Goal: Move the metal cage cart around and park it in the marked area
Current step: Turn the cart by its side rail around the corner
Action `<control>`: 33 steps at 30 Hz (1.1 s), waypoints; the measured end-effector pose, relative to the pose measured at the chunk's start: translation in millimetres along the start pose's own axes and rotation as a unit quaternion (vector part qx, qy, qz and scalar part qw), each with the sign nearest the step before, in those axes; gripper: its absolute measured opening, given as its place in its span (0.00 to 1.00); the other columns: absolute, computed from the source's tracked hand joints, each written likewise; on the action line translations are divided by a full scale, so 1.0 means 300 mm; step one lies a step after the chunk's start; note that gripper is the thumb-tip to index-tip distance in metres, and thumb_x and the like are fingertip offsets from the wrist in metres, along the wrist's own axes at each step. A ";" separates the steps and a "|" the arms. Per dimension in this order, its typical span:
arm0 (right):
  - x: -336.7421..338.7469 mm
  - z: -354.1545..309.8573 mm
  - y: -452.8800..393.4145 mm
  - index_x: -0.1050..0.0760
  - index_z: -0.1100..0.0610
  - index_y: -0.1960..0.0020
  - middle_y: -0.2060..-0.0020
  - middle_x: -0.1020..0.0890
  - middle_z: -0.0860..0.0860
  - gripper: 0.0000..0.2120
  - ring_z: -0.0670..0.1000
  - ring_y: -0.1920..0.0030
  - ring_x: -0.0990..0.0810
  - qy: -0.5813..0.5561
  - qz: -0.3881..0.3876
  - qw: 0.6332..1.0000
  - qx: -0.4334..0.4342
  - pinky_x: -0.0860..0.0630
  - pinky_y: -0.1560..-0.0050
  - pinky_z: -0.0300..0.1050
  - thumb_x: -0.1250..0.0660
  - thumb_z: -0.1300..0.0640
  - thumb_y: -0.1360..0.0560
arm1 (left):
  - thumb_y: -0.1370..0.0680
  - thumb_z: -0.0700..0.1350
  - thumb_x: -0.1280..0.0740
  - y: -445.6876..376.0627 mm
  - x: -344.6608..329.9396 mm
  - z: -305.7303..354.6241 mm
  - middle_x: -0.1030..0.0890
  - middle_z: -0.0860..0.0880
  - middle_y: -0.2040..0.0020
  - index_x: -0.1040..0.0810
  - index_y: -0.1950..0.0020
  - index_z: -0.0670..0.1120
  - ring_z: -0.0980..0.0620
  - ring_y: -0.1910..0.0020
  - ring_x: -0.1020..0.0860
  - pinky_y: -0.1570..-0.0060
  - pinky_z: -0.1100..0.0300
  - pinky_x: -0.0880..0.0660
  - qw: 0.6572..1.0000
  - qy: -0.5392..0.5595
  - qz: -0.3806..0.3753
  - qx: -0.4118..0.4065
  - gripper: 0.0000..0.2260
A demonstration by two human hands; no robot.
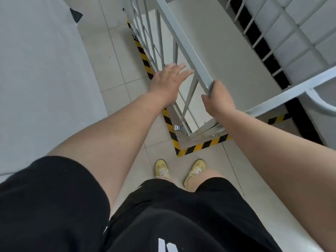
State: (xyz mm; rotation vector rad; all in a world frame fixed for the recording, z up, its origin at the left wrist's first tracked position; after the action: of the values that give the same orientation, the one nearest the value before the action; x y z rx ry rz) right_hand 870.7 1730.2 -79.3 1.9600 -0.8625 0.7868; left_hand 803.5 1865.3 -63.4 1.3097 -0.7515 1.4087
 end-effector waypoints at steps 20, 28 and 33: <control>-0.001 0.022 -0.061 0.42 0.58 0.48 0.54 0.29 0.57 0.11 0.58 0.54 0.28 -0.021 -0.079 0.995 0.048 0.38 0.58 0.46 0.41 0.54 0.20 | 0.22 0.30 0.44 -0.083 -0.004 0.169 0.47 0.50 0.22 0.44 0.24 0.56 0.44 0.22 0.52 0.24 0.51 0.50 0.998 -0.027 -0.060 0.011 0.31; 0.009 0.021 -0.055 0.43 0.58 0.47 0.44 0.24 0.62 0.12 0.60 0.43 0.24 -0.012 -0.096 0.994 0.049 0.38 0.57 0.45 0.42 0.52 0.19 | 0.20 0.33 0.44 -0.062 0.033 0.204 0.46 0.50 0.22 0.42 0.24 0.54 0.42 0.23 0.52 0.25 0.51 0.49 0.996 -0.033 -0.073 0.040 0.27; 0.007 0.017 -0.066 0.38 0.60 0.41 0.42 0.24 0.62 0.14 0.61 0.42 0.24 -0.007 -0.097 0.994 0.045 0.38 0.57 0.45 0.41 0.53 0.20 | 0.20 0.35 0.44 -0.072 0.043 0.208 0.45 0.49 0.22 0.43 0.24 0.55 0.43 0.23 0.51 0.25 0.52 0.50 0.995 -0.050 -0.078 0.038 0.26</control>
State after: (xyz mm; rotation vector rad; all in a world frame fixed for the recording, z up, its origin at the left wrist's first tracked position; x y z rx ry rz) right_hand 888.7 1733.3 -88.6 2.0943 -0.6419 0.7077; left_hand 845.2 1817.0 -42.1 1.4756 -0.6516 1.2652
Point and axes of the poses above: each hand's wrist, its own y-axis away from the middle knuckle, its own x-axis out of the back of the hand, z = x × y, the point moved 4 cm from there along -y, towards the middle knuckle
